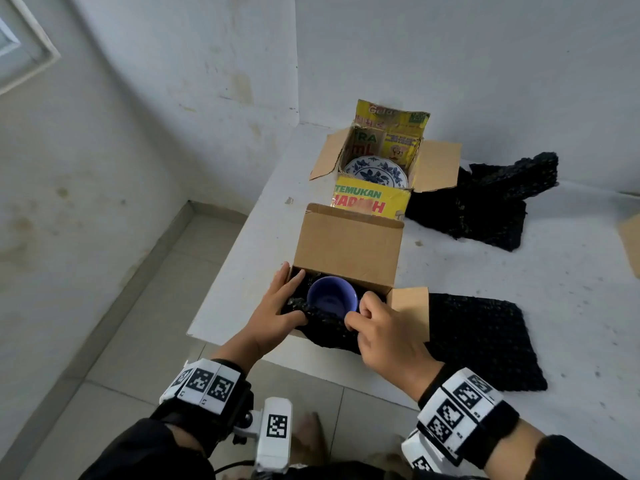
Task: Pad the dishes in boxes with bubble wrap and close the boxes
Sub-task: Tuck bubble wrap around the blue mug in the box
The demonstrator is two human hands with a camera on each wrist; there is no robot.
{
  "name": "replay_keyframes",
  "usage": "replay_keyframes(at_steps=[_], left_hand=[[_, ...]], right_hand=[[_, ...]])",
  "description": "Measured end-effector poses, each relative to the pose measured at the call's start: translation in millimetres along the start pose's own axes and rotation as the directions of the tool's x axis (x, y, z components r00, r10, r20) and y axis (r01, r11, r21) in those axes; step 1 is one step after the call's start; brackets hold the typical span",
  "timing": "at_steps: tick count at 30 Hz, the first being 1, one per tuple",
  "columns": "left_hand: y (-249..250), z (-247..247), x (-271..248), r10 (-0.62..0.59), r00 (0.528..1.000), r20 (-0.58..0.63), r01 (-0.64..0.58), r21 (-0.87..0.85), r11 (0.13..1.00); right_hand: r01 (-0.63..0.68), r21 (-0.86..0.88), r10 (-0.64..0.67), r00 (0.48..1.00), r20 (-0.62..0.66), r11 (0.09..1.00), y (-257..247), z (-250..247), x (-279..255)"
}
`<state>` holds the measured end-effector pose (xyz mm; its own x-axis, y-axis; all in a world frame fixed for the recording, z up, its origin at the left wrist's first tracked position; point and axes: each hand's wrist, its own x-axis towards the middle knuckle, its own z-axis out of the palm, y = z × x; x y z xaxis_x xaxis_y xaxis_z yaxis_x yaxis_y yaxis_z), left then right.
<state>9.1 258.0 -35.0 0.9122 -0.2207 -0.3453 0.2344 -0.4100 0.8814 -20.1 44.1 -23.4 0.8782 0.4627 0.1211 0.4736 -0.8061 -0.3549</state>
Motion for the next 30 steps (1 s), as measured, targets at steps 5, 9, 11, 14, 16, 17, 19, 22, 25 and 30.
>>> replay_keyframes(at_steps=[5,9,11,14,16,17,19,22,25,30], left_hand=[[-0.1,-4.3,2.9,0.01,0.999,0.045,-0.006,-0.07,0.997],[-7.4,-2.2,7.1,0.0,1.0,0.028,0.004,-0.15,0.989],[-10.9,0.9,8.4,0.012,1.0,0.011,-0.011,-0.124,0.992],[-15.0,6.0,9.7,0.028,0.999,-0.018,-0.03,-0.137,0.99],[-17.4,7.7,10.7,0.029,0.999,-0.04,-0.035,-0.181,0.983],[-18.6,8.3,11.5,0.028,0.998,-0.048,-0.037,-0.199,0.979],[-20.9,9.5,13.1,0.032,0.998,-0.059,-0.043,-0.21,0.977],[-23.3,10.3,14.0,0.043,0.996,-0.072,-0.057,-0.195,0.979],[-24.0,11.1,13.8,0.041,0.996,-0.073,-0.055,-0.193,0.98],[-23.4,13.1,13.8,0.04,0.996,-0.082,-0.059,-0.231,0.971]], right_hand=[[-0.015,-0.065,0.018,0.999,0.04,0.998,6.7,6.1,-3.7],[-0.069,-0.305,0.118,0.983,0.144,0.95,2.8,-2.4,-0.8],[-0.096,-0.362,0.18,0.962,0.204,0.927,0.7,-6.1,1.5],[-0.057,-0.336,0.178,0.923,0.341,0.94,-4.3,-6.3,5.9],[-0.04,-0.319,0.181,0.886,0.427,0.947,-8.7,-5.2,8.2],[-0.036,-0.316,0.185,0.87,0.456,0.948,-9.6,-5.9,9.1],[-0.082,-0.29,0.21,0.869,0.449,0.954,-10.1,-9.6,12.0],[-0.177,-0.129,0.209,0.928,0.308,0.976,-7.4,-16.0,12.2],[-0.094,0.01,0.09,0.974,0.207,0.995,-6.5,-12.0,4.8],[-0.042,0.06,0.027,0.973,0.23,0.997,-4.2,-2.1,-1.8]])
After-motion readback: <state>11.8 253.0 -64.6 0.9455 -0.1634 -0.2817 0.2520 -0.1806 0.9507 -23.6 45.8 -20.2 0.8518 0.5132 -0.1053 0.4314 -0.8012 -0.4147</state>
